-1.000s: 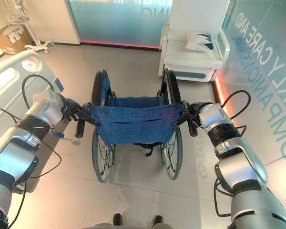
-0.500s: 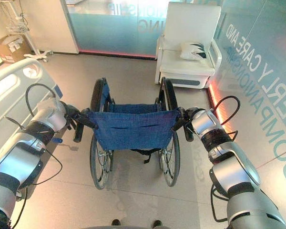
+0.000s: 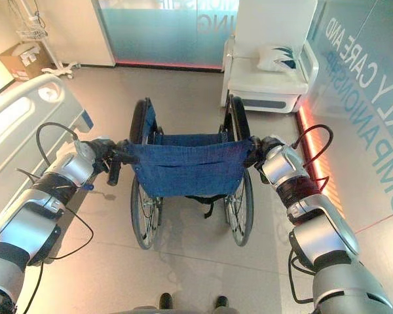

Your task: Push the wheelchair next to the bed

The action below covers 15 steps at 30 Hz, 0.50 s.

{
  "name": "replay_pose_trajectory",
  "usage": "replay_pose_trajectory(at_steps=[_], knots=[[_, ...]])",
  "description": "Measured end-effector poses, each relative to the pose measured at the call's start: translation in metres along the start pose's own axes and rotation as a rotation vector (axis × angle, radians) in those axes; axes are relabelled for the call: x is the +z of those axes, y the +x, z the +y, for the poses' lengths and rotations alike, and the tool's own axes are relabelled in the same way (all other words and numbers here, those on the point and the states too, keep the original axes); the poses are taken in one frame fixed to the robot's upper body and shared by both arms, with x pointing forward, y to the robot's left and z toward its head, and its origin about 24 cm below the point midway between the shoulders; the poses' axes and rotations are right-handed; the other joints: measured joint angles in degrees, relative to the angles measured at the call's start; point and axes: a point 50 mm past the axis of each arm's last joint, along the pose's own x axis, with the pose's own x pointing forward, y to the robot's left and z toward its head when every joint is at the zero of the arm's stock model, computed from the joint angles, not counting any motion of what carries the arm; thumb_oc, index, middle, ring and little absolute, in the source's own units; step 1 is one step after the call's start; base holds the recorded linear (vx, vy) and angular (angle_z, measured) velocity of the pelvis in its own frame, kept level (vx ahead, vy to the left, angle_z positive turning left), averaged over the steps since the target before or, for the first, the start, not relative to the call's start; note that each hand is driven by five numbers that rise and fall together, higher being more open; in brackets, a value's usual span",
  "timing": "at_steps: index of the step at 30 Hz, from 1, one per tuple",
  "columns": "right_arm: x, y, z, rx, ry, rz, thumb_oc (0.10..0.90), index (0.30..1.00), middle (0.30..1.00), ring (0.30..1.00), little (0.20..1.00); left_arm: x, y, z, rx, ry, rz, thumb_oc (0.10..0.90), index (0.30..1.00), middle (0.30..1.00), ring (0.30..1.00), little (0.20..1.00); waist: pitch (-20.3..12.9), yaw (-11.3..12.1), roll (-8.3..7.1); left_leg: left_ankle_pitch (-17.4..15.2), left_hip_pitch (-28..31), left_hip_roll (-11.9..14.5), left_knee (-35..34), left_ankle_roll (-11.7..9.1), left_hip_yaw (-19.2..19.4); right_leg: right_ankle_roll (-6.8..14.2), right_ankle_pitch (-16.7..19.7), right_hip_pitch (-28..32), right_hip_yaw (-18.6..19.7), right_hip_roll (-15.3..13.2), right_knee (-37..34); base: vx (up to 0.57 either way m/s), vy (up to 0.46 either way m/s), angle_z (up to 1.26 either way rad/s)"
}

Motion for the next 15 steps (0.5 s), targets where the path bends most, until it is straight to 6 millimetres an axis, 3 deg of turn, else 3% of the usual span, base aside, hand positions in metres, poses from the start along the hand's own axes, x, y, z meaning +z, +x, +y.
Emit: replay_pose_trajectory(at_steps=[4, 8, 15], knots=[[0.007, -0.002, -0.008, -0.031, 0.002, -0.014, 0.400, 0.300, 0.300, 0.300, 0.300, 0.004, -0.003, 0.010, 0.072, -0.069, -0.056, 0.400, 0.300, 0.300, 0.300, 0.300, 1.2, 0.0, 0.35, 0.0, -0.1, 0.0, 0.3, 0.0, -0.3, -0.1, 0.0, 0.2, -0.2, 0.0, 0.0, 0.02, 0.079, 0.03], [0.013, -0.003, -0.017, -0.058, 0.016, -0.012, 0.400, 0.300, 0.300, 0.300, 0.300, 0.013, -0.007, 0.018, 0.164, -0.056, -0.110, 0.400, 0.300, 0.300, 0.300, 0.300, 2.7, 0.0, -0.25, -0.1, -0.7, -0.1, 1.0, 0.1, -1.0, -0.1, -0.1, 0.1, -1.0, -0.1, 0.3, 0.02, 0.109, 0.08], [0.023, -0.004, -0.035, -0.131, 0.028, -0.021, 0.400, 0.300, 0.300, 0.300, 0.300, 0.036, -0.015, 0.035, 0.215, 0.000, -0.164, 0.400, 0.300, 0.300, 0.300, 0.300, 5.0, 0.0, -0.14, -3.1, -4.4, -0.7, 6.9, 1.3, -1.3, 0.1, -2.4, -3.9, -1.4, -1.7, 7.8, 0.03, 0.172, 0.02]])
